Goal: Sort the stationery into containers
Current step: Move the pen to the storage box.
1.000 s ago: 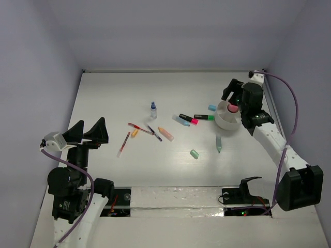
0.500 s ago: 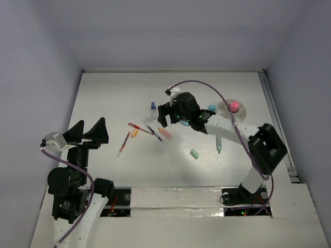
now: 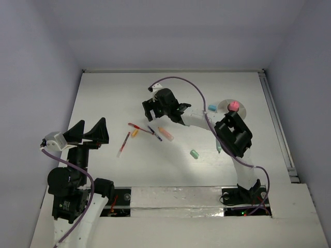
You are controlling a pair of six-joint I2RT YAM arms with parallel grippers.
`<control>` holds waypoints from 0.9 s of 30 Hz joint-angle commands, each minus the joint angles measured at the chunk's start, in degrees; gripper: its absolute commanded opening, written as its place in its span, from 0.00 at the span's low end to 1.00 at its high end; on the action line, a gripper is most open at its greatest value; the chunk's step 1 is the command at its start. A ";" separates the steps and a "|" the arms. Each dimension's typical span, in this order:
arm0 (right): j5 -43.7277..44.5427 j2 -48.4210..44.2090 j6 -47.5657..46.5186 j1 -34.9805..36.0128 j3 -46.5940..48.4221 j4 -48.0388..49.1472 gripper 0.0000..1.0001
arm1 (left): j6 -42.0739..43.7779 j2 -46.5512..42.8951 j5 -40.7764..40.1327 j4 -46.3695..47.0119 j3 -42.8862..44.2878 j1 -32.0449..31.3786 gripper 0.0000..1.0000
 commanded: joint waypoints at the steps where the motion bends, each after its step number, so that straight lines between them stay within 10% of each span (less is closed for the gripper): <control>1: 3.91 1.55 -0.61 -0.23 4.50 1.88 0.94 | 0.66 0.99 1.00 2.94 -0.08 -0.28 0.99; 12: 5.49 2.87 0.45 -0.23 6.44 3.20 0.61 | 0.66 1.35 1.35 3.03 -0.17 -0.28 0.99; 19: 8.13 -0.55 1.32 -0.23 5.03 4.52 0.17 | 0.66 1.26 1.52 3.20 -0.26 -0.28 0.99; 27: 14.89 -12.76 2.03 -0.23 0.03 7.59 0.11 | 0.75 1.08 1.70 3.29 -0.17 -0.28 0.99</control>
